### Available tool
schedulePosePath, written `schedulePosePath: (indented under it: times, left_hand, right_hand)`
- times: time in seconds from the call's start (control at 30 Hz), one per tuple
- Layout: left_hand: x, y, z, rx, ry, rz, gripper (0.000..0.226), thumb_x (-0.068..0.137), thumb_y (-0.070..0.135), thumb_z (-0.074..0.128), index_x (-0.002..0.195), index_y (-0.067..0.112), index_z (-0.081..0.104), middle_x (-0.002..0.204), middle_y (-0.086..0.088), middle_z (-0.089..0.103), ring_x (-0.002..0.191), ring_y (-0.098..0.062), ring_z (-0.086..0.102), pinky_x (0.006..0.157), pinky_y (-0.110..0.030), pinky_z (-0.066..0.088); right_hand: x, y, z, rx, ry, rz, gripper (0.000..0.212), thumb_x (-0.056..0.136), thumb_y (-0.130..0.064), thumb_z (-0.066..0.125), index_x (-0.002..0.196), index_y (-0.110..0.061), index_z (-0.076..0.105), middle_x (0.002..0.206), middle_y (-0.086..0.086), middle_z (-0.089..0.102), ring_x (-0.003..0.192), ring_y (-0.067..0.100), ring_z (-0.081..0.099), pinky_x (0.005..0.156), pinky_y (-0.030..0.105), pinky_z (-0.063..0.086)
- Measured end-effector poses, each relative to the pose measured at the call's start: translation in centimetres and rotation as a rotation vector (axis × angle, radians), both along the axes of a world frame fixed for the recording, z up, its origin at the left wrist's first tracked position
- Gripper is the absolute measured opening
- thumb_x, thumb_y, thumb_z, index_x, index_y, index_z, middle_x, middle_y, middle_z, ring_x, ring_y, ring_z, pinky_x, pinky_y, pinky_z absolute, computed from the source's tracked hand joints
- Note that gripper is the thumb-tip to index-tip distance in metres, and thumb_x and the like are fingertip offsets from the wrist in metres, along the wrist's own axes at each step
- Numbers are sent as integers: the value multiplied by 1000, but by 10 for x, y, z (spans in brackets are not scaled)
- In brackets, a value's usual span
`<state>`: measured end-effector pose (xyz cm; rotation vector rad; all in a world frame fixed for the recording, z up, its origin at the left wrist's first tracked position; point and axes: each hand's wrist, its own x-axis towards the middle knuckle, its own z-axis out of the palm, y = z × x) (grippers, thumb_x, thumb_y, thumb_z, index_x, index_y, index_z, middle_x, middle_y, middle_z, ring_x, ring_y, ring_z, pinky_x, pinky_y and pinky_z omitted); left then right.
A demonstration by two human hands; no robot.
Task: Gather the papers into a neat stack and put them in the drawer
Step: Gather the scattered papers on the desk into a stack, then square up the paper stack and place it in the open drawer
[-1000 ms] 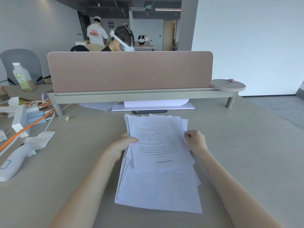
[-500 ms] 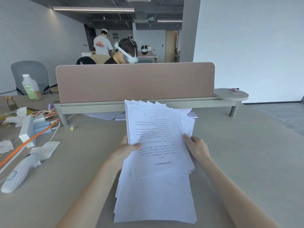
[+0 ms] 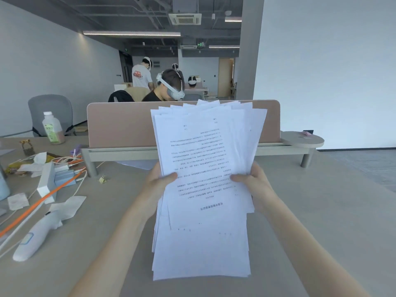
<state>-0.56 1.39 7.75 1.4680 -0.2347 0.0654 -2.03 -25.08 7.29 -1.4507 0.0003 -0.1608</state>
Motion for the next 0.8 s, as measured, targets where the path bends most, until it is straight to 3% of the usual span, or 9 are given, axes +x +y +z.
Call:
schedulePosePath:
  times: [0.13,0.33,0.47,0.8]
  left_hand:
    - [-4,7,25,-31,-110,113,39,92,0,62,123,25,64,121,7,73,109,-9,70,93,-33,52]
    - [-9,6,42,-95,-184,176,36,93,0,61,114,29,66,116,8,74,109,-13,69,93,-34,53]
    - [-13,7,36,-108,-180,182,34,94,0,60,116,25,66,114,7,75,108,-15,71,90,-34,54]
    - [-13,3,26,-98,-148,218,22,93,16,67,112,25,69,99,21,76,92,6,71,75,-16,52]
  right_hand:
    - [-1,9,36,-93,-99,-12,38,88,7,67,123,-8,64,116,10,76,104,30,74,88,49,60]
    - [2,24,66,-124,-169,-110,31,79,-8,71,109,-14,70,106,6,79,100,31,75,89,57,58]
    - [0,31,64,-96,-177,-103,30,85,0,67,113,-11,68,109,7,78,102,31,74,89,52,59]
    - [5,36,54,-25,-212,-30,38,87,-19,76,123,-23,65,112,-7,78,105,19,74,95,46,57]
